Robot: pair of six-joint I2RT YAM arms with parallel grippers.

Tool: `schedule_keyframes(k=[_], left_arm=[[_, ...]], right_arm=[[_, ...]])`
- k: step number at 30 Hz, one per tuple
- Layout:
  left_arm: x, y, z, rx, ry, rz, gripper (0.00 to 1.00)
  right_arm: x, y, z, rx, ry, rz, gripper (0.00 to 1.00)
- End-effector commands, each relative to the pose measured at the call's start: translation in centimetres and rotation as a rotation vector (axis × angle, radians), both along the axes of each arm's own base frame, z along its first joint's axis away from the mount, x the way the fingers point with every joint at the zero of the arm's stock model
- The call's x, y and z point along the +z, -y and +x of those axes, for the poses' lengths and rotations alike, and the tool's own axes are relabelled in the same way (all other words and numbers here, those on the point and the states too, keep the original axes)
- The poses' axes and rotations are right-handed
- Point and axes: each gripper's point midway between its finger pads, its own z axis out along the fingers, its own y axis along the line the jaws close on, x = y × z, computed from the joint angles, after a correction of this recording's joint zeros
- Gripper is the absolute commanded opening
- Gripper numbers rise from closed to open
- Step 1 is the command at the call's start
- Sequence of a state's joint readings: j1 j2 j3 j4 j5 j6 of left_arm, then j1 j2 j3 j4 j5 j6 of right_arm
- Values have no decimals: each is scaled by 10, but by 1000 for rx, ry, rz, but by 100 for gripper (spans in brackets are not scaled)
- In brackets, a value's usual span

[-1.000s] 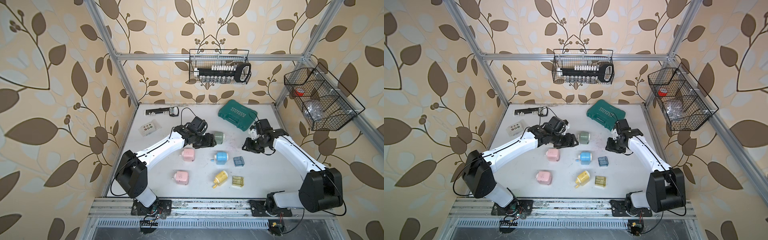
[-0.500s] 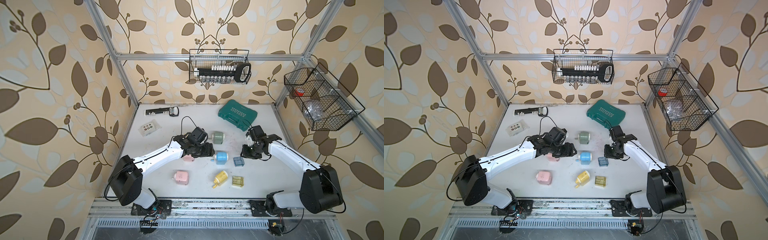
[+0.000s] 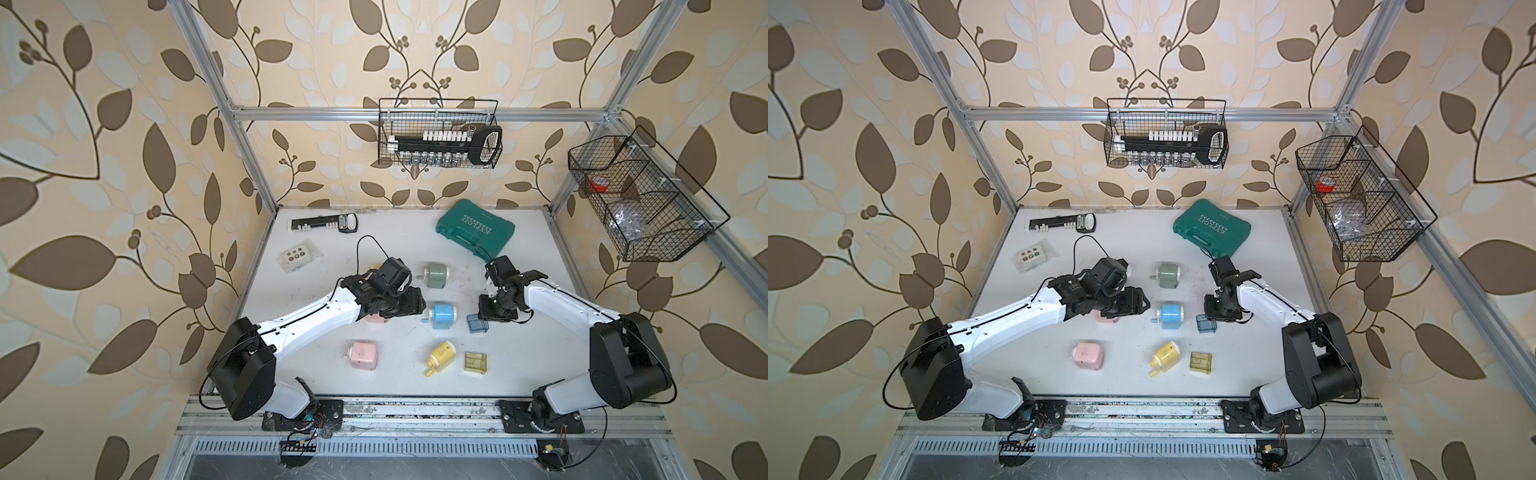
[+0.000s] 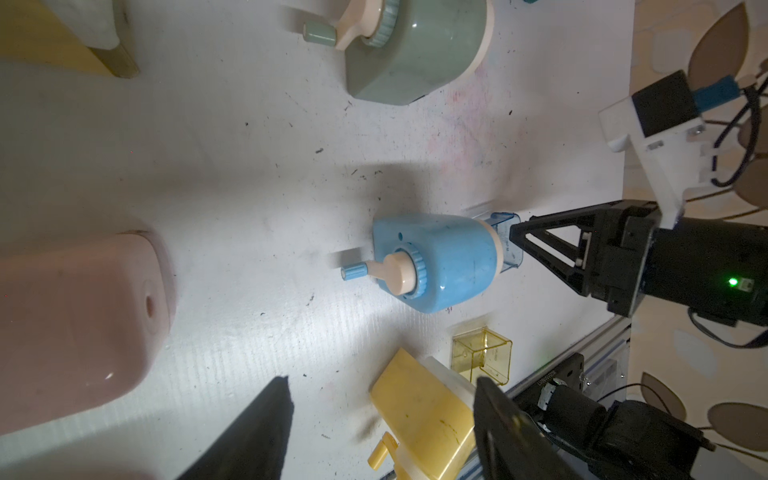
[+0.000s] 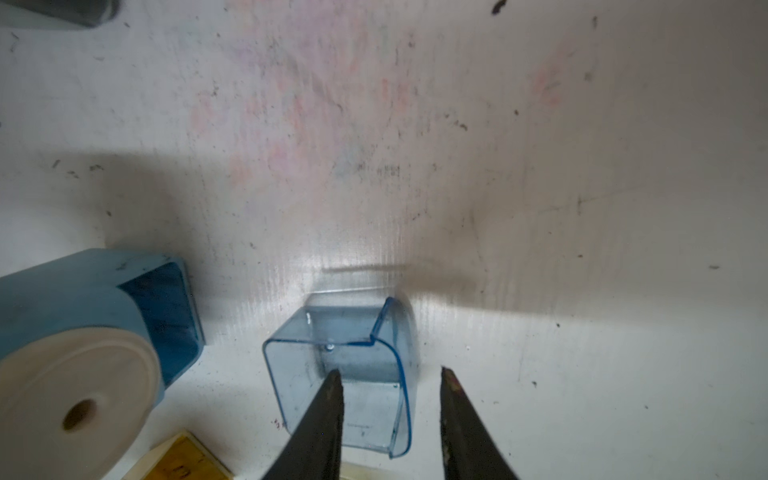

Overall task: Put the tray back into the pencil sharpener
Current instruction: Pick up the container from the center of the board.

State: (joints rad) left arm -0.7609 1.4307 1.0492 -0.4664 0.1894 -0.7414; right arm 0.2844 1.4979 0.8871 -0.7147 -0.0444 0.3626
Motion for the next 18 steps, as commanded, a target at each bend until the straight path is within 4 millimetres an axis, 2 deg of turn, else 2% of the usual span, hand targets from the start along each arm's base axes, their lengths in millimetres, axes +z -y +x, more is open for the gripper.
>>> schedule_keyframes(k=[1,10,18], left_arm=[[8,2,1,11,33,-17,70],[6,4,1,9,27,-22,70],[4,5,-1,3,23,-22,70]], right_arm=[[-8,4,-4,-5,-17,-33,35],[-16,0,-7,20,-47,-56,30],[-19,-2,-7,34,-58,-87,21]])
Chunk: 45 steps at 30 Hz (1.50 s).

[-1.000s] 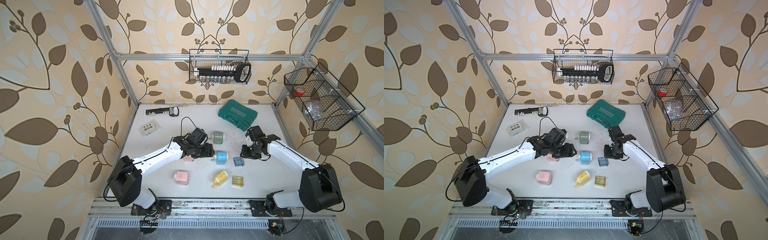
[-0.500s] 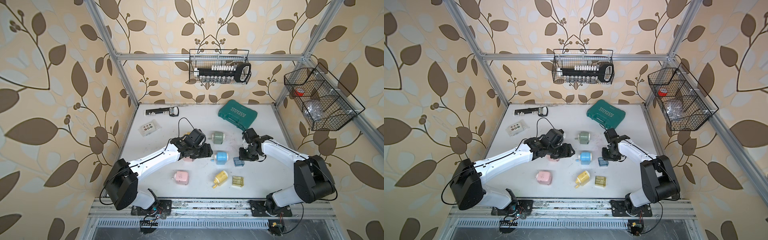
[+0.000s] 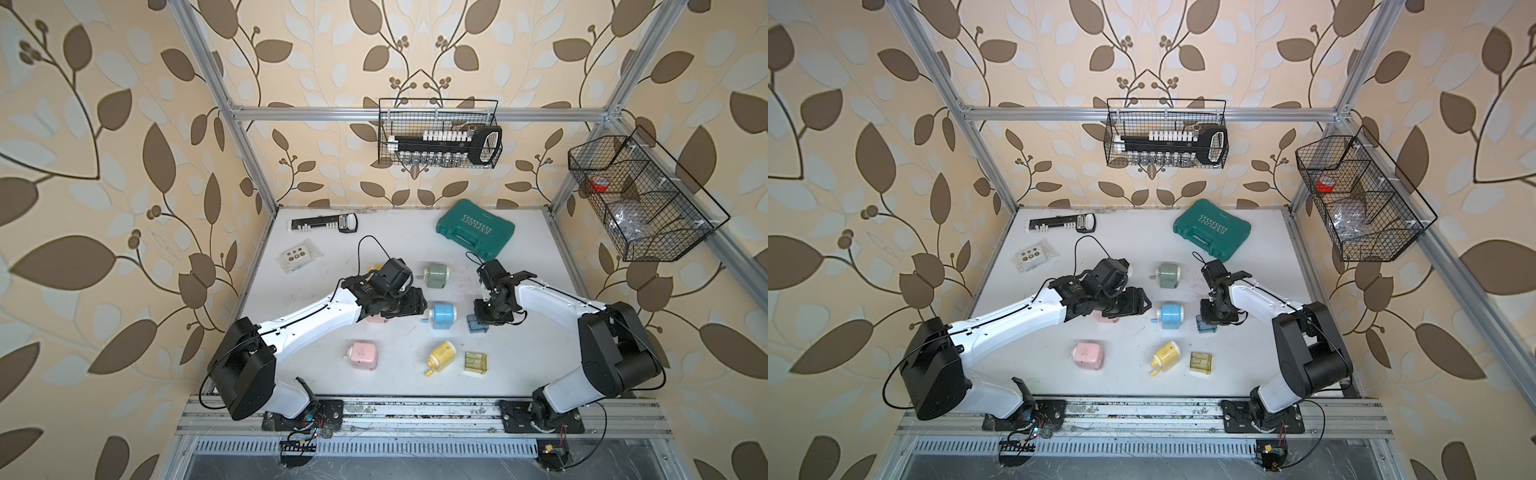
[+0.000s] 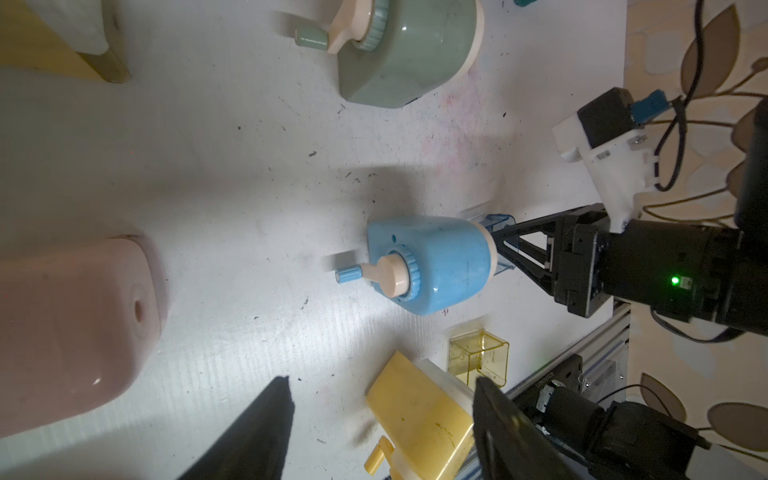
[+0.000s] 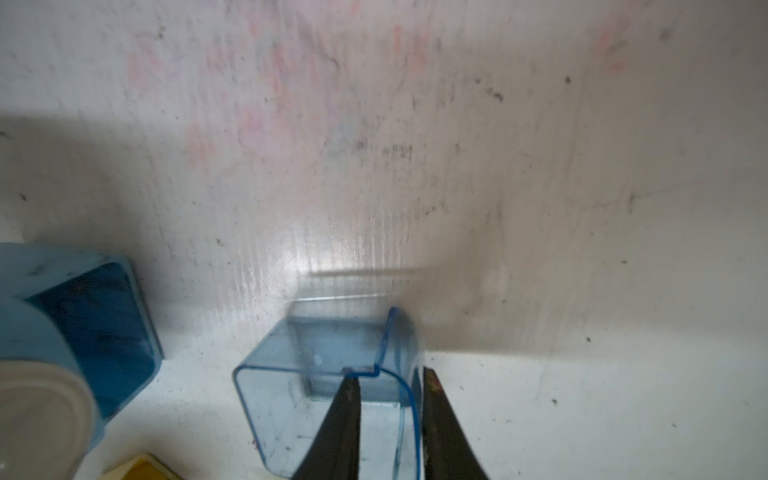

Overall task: Put the tray back into the pencil sharpener
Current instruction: Pick up the container from the center of the board, then close the container of the pencil sharpener.

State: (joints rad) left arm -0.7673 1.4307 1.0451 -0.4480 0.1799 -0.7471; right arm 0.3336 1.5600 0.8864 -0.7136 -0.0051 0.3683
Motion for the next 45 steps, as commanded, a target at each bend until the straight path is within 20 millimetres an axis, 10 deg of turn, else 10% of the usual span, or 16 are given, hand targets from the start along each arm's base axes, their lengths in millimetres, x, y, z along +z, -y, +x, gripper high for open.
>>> schedule_keyframes(k=[1,9,23,45], left_arm=[[4,3,-2,0,11,-15,70],[3,5,-3,-11,8,-10,69],[-7,34,0,-40,-21,-75,69],[-44,72,9,-24,-136,-162,73]], right_arm=[[-2,4,-1,-2,-11,-40,19],[-1,9,1,0,-16,-89,0],[39,18,12,14,60,-179,0],[29,10,13,16,24,-171,0]])
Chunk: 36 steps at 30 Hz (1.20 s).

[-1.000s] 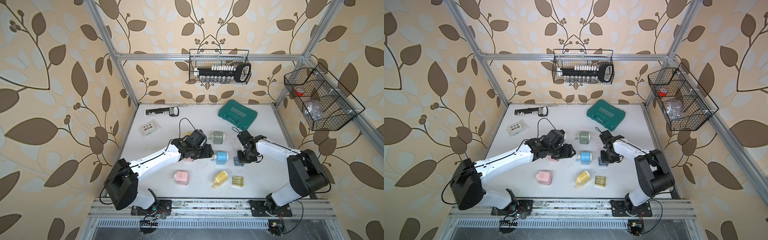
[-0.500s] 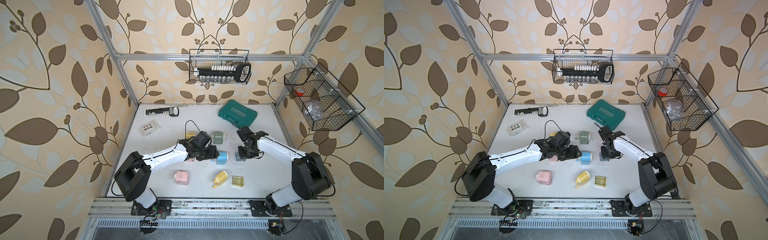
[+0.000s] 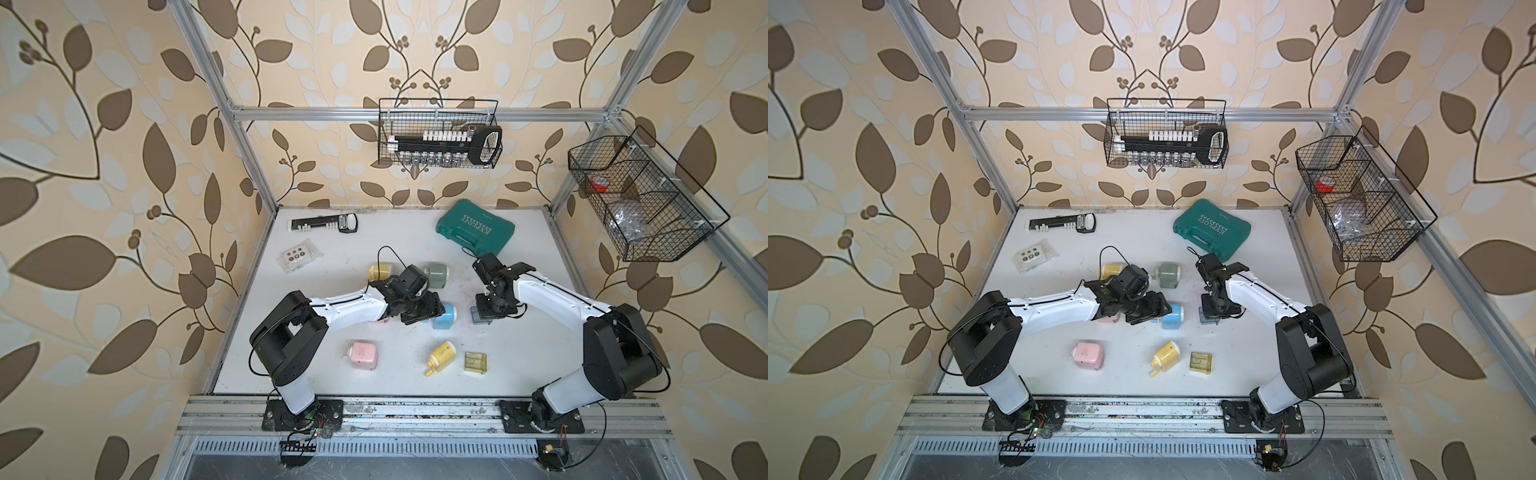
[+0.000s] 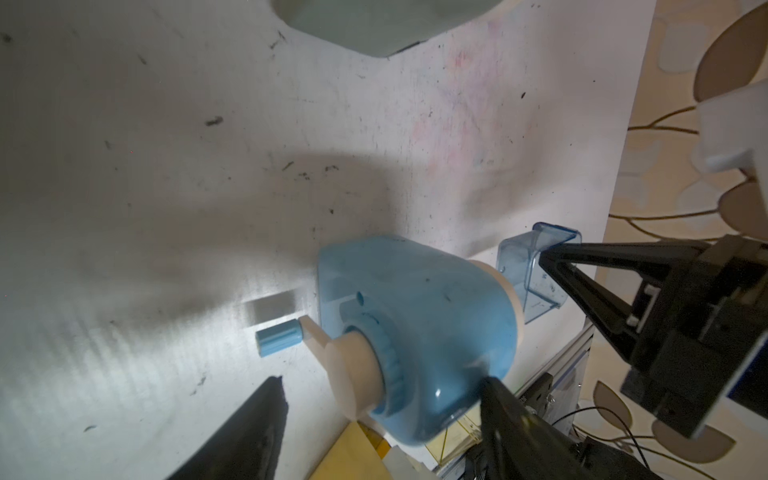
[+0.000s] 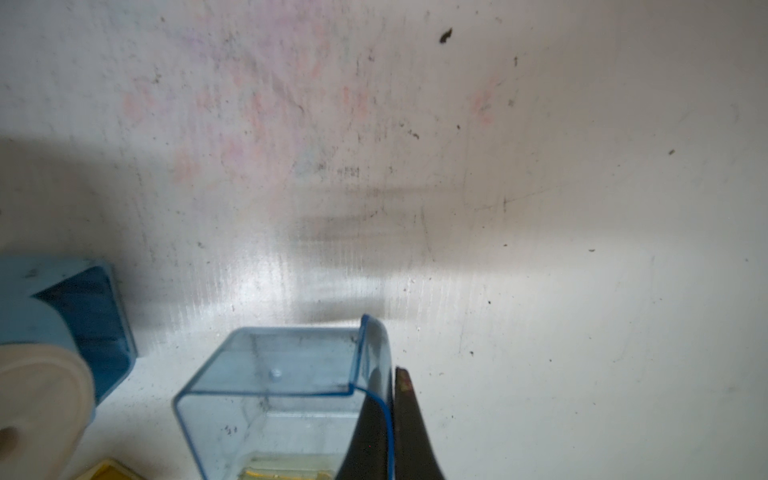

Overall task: Put the tray back into the pencil sharpener
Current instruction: Close the container of the pencil sharpener.

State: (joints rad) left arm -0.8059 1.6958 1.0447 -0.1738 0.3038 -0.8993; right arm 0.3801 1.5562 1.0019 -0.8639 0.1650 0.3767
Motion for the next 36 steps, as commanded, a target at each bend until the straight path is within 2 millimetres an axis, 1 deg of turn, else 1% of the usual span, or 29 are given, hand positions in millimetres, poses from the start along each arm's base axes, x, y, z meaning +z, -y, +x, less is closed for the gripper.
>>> schedule_keyframes(k=[1,11,18,22,30,36], left_arm=[[14,13,0,-25,15,-51,73],[7,12,-2,-39,1,-32,72],[3,13,-2,-44,-5,-31,71],[2,14,-2,-45,-8,-33,70],[-2,16,-2,-49,-17,-35,69],[-5,16,-2,-50,-22,-33,68]], right_arm=[[-3,-6,5,-5,-11,-5,0],[-19,-30,10,-8,-46,-19,0],[-25,-40,13,-8,-52,-31,0],[-29,-41,13,-16,-58,-39,0],[-28,-49,14,-16,-49,-29,0],[-23,-55,15,-7,-33,-12,0]])
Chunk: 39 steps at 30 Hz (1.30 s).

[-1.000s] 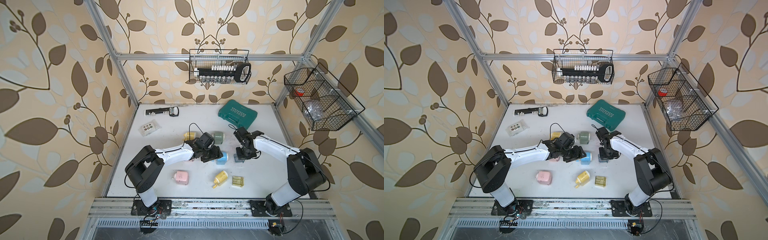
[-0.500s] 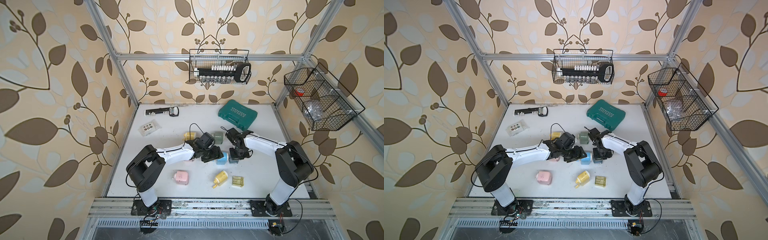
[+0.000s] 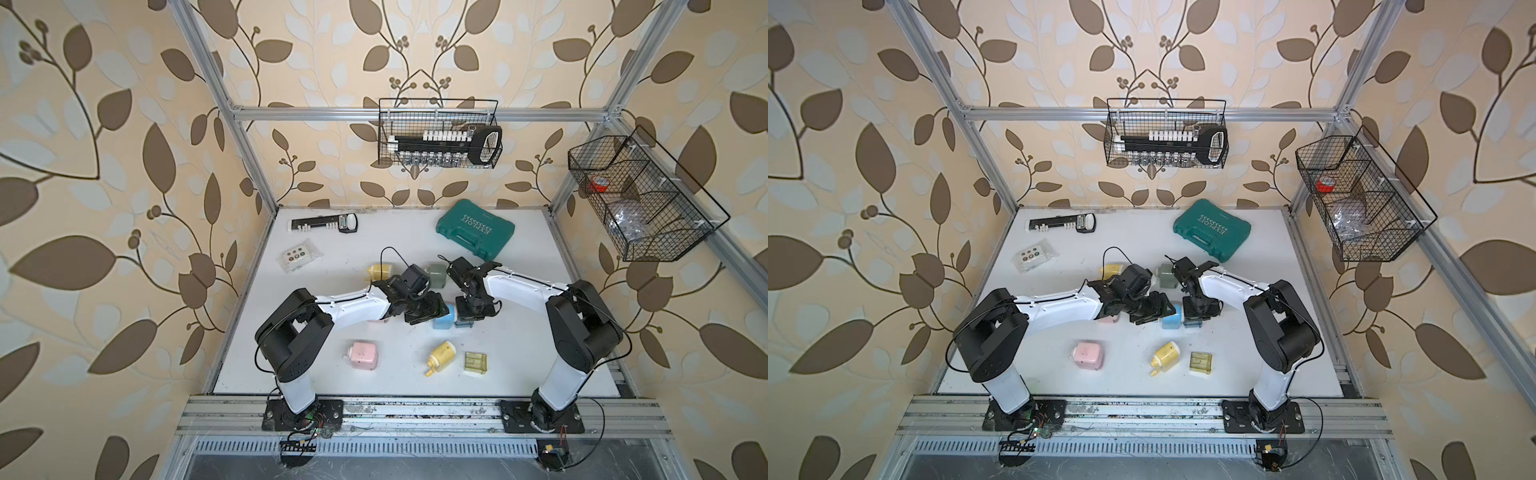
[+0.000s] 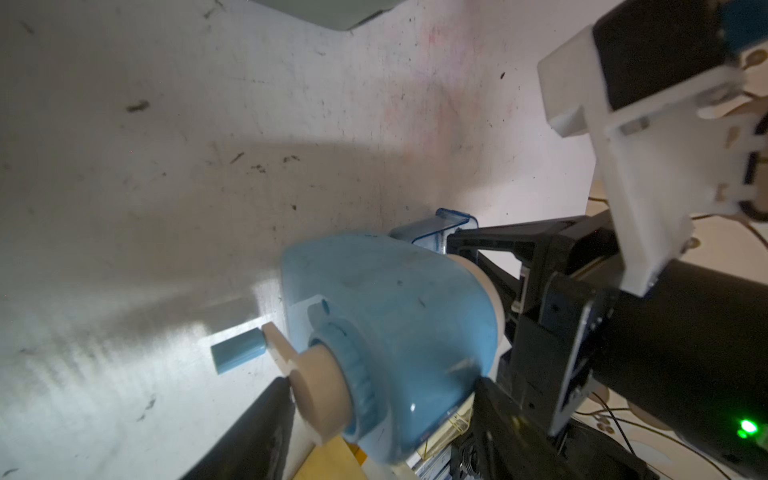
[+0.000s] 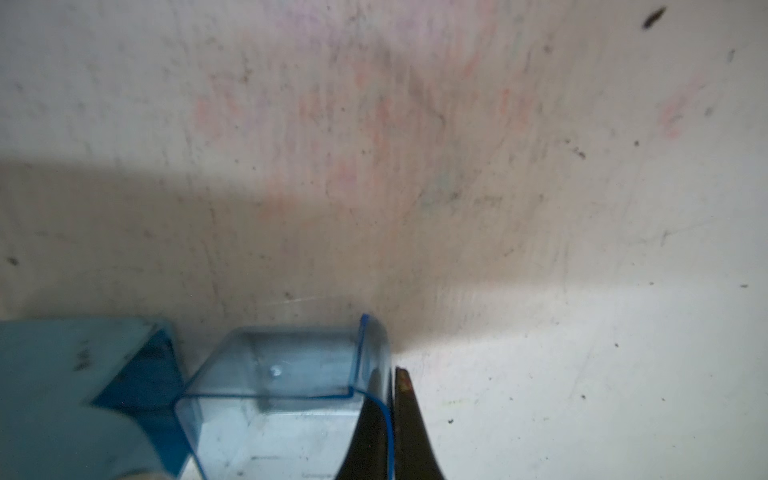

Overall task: Put the tray back into the pencil sharpener
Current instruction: Close the container of the pencil sharpener.

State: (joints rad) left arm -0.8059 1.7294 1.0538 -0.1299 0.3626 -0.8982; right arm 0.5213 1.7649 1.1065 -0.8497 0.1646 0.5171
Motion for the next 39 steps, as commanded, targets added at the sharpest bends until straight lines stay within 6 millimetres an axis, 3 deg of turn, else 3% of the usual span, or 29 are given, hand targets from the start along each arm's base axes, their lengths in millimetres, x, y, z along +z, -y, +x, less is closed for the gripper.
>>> schedule_keyframes(k=[1,39], left_arm=[[-4,3,-1,-13,-3,15,68],[-24,-10,-12,-6,-31,47,68]], right_arm=[[8,-6,9,-11,34,14,0],[8,-36,5,12,52,210,0]])
